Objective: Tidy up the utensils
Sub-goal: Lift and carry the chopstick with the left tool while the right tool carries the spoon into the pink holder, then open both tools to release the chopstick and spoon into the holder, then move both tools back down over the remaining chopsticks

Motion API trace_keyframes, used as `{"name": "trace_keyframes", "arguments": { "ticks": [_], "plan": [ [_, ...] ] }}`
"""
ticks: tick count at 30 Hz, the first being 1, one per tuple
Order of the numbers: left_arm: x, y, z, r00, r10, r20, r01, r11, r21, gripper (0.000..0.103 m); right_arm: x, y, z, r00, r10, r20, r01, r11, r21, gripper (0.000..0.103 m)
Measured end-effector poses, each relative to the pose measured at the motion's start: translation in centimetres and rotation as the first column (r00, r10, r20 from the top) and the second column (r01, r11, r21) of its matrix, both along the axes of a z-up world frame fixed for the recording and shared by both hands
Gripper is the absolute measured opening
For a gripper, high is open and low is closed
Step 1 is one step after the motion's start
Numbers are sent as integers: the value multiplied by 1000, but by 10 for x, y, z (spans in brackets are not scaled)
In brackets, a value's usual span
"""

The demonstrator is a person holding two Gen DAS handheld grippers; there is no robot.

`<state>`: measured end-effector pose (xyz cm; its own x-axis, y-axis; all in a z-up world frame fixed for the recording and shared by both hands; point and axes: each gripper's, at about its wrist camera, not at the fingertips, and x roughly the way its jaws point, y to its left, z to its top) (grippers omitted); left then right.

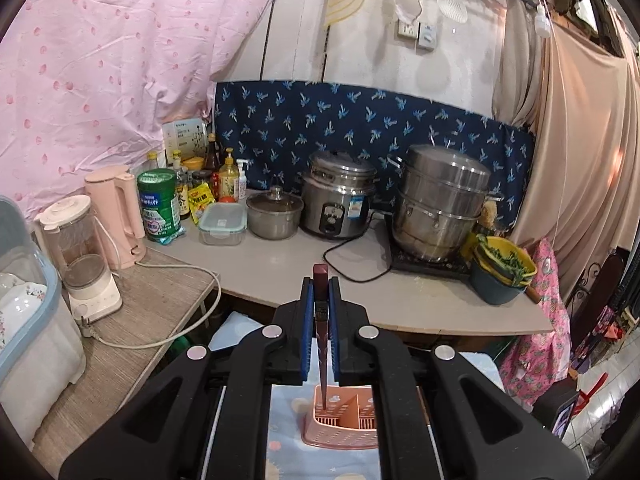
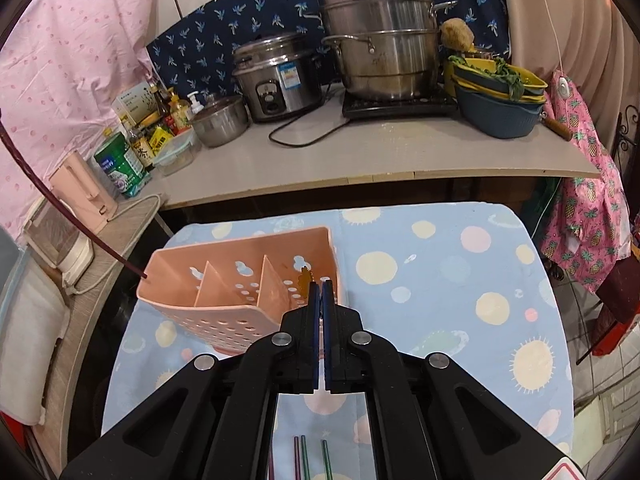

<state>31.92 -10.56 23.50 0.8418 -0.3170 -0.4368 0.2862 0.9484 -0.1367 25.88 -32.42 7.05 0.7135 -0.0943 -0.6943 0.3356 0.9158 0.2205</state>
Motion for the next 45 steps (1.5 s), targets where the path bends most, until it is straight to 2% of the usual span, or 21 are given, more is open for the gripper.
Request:
{"name": "trace_keyframes", "arguments": {
  "ticks": [5,10,11,13,15,18,25,30,45],
  "plan": [
    [16,-8,-30,998,2,-55,-1,1000,24,7,6,-4,-10,1000,1,-14,-1,1000,13,4],
    [21,-1,-49,996,34,-82,-31,999,35,9,-1,-8,-5,1000,-13,16,13,1000,23,6],
    [21,0,-51,996,35,-85,-32,999,35,12,-3,-8,-2,1000,-17,25,17,1000,27,8],
    [18,4,-54,995,45,-89,-42,998,36,27,-10,-9,4,999,-22,42,20,999,29,11],
    [13,9,-54,995,54,-84,-51,998,42,35,-19,-6,10,998,-24,61,23,999,23,16],
    [-1,18,-57,995,58,-81,-55,997,46,40,-35,-2,18,996,-28,85,27,1000,16,21],
    [-38,34,-71,993,64,-97,-56,995,85,43,-77,11,23,995,-24,102,23,1000,14,25],
    [-69,45,-94,990,61,-131,-43,991,130,43,-108,24,15,997,-11,83,9,1000,24,27],
    [-145,77,-183,960,72,-270,-9,974,227,43,-189,55,-44,1000,3,-29,-2,1000,8,27]
  ]
}}
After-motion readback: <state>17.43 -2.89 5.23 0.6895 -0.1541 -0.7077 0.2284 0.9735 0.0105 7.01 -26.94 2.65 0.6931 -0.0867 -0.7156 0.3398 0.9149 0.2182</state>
